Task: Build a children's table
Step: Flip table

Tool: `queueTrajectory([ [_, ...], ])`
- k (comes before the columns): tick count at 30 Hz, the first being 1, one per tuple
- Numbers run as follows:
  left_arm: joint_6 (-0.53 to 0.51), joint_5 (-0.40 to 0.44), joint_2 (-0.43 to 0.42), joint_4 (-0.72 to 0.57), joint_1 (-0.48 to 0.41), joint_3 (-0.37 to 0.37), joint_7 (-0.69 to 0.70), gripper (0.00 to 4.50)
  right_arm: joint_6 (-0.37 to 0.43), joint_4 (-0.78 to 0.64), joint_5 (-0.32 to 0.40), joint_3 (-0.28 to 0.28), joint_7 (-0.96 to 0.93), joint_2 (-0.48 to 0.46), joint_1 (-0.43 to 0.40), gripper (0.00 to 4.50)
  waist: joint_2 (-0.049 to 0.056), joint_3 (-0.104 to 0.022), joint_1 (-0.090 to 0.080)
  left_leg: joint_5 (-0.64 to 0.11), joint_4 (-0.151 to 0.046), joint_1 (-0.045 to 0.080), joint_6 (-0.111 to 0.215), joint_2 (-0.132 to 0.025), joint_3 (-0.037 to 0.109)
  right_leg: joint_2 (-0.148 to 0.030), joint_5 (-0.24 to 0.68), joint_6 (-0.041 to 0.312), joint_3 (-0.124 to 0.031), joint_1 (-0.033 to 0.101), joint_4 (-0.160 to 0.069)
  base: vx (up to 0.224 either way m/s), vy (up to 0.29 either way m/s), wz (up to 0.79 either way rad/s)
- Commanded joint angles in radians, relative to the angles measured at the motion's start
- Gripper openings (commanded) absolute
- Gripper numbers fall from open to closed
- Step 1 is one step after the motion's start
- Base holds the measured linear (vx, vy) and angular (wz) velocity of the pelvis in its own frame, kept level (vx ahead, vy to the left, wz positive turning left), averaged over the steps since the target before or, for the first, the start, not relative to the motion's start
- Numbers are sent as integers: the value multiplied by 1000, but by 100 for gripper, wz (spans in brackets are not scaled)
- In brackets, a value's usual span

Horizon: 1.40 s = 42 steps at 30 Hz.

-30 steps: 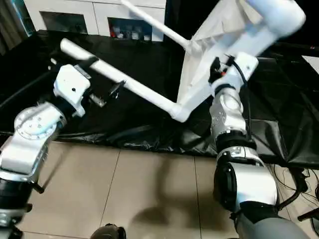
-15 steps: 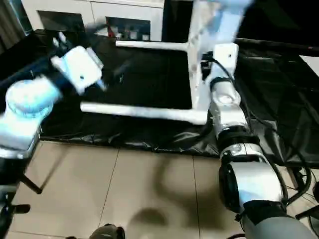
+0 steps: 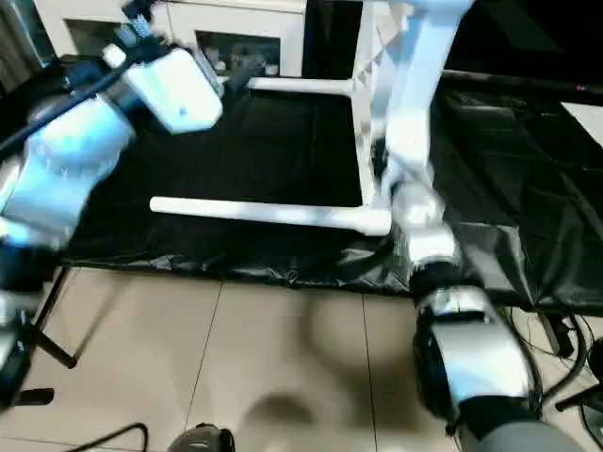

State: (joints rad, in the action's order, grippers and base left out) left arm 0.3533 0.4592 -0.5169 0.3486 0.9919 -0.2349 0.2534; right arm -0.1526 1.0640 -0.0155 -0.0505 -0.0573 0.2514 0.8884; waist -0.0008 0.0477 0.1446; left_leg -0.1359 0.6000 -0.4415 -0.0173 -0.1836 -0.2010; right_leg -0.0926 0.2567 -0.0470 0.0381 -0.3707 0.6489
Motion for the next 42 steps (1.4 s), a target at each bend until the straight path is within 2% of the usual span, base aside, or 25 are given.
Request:
queueTrajectory([
  [1,42,48,-3,77,57,-27,-42,450,-8,4,-5,-15,-19,9,-6,302,0,-85,-2,-116,-55,55,-34,-38,25,-44,-188,185,-19,17,-47,0,0,0],
  [2,51,58,-3,103,75,-35,-51,450,-10,5,-3,-18,-21,7,-7,302,-1,-85,-1,-120,-54,57,-30,-38,24,-44,-193,188,-20,15,-48,0,0,0],
  [3,55,86,-2,149,105,-51,-70,450,-12,8,-2,-22,-22,5,-8,302,3,-86,0,-110,-54,57,-27,-39,26,-44,-210,194,-19,16,-44,0,0,0],
  [6,71,125,3,235,159,-74,-108,450,-17,16,-1,-24,-25,1,-7,302,1,-86,1,-118,-53,57,-20,-39,25,-45,-220,203,-19,16,-45,0,0,0],
  [7,79,141,8,288,192,-82,-130,450,-20,22,-1,-24,-27,-1,-4,302,9,-86,2,-118,-53,56,-20,-37,26,-45,-222,204,-19,16,-45,0,0,0],
  [8,82,144,10,307,202,-84,-136,450,-21,24,-1,-24,-28,-2,-4,302,6,-85,2,-126,-53,58,-22,-39,26,-46,-223,208,-19,16,-47,0,0,0],
  [10,85,158,16,358,230,-93,-150,450,-26,27,0,-23,-25,-4,-2,302,6,-86,3,-126,-53,57,-21,-39,26,-46,-233,214,-18,18,-46,0,0,0],
  [11,93,155,24,393,247,-91,-152,450,-31,28,1,-22,-21,-6,-1,302,14,-86,5,-130,-52,57,-20,-39,28,-47,-233,216,-17,17,-46,0,0,0],
  [12,95,151,28,403,251,-89,-152,450,-33,28,2,-22,-19,-7,-1,277,10,-85,4,-139,-53,58,-21,-40,28,-47,-232,220,-17,17,-47,0,0,0],
  [14,101,138,39,429,261,-81,-159,433,-35,28,2,-21,-16,-10,0,268,12,-87,5,-133,-52,57,-19,-39,29,-47,-252,227,-16,19,-44,0,0,0],
  [15,108,127,48,448,266,-80,-157,412,-37,27,-1,-20,-15,-10,2,261,11,-87,6,-127,-51,57,-14,-39,27,-47,-268,231,-16,18,-44,0,0,0],
  [16,115,121,55,463,269,-81,-155,412,-37,28,-5,-17,-14,-10,3,261,9,-88,7,-124,-50,57,-10,-39,27,-47,-276,233,-16,20,-43,0,0,0],
  [17,117,119,57,468,270,-82,-155,395,-37,28,-7,-16,-14,-10,4,233,8,-87,9,-121,-50,56,-2,-38,27,-48,-286,239,-16,20,-42,0,0,0],
  [20,142,107,77,509,282,-85,-152,371,-40,35,-8,-17,-15,-8,8,223,2,-87,9,-122,-49,54,16,-38,26,-49,-277,244,-16,22,-43,0,0,0],
  [21,147,106,81,516,284,-87,-149,364,-41,37,-9,-17,-15,-8,10,216,3,-87,11,-123,-49,57,20,-41,26,-51,-267,247,-17,21,-44,0,0,0],
  [24,166,105,91,563,298,-86,-150,349,-46,45,-11,-15,-10,-10,21,210,6,-86,13,-132,-51,58,17,-43,27,-50,-252,245,-16,19,-45,0,0,0],
  [27,163,107,88,587,307,-86,-155,311,-49,44,-11,-14,-4,-12,26,203,7,-85,12,-152,-53,57,9,-43,28,-51,-234,243,-17,19,-47,0,0,0],
  [29,158,101,86,599,311,-80,-154,311,-51,45,-13,-13,-3,-13,27,203,8,-85,13,-155,-54,58,7,-43,28,-51,-233,240,-17,18,-47,0,0,0],
  [30,158,101,86,599,311,-80,-154,286,-51,45,-13,-13,-3,-13,27,202,8,-85,14,-156,-54,58,6,-43,28,-51,-232,239,-17,18,-47,0,0,0],
  [33,155,87,84,618,324,-64,-152,268,-56,44,-15,-11,-2,-12,28,202,8,-85,15,-154,-54,58,5,-43,28,-52,-239,239,-17,18,-47,0,0,0],
  [35,153,70,85,626,328,-52,-149,231,-62,44,-18,-9,1,-8,31,201,7,-86,15,-153,-53,58,3,-42,28,-51,-248,241,-17,18,-45,0,0,0],
  [38,145,3,92,638,327,-3,-131,213,-76,37,-31,0,16,12,45,201,11,-86,15,-153,-53,59,4,-43,28,-50,-249,240,-17,18,-47,0,0,0],
  [40,134,-60,96,641,320,46,-115,205,-84,23,-40,5,34,40,66,201,9,-86,16,-149,-51,57,7,-42,27,-51,-253,245,-18,19,-46,0,0,0],
  [42,128,-88,88,643,315,70,-106,203,-91,10,-41,4,53,66,89,201,6,-88,19,-125,-46,56,20,-40,25,-52,-274,254,-17,22,-43,0,0,0],
])
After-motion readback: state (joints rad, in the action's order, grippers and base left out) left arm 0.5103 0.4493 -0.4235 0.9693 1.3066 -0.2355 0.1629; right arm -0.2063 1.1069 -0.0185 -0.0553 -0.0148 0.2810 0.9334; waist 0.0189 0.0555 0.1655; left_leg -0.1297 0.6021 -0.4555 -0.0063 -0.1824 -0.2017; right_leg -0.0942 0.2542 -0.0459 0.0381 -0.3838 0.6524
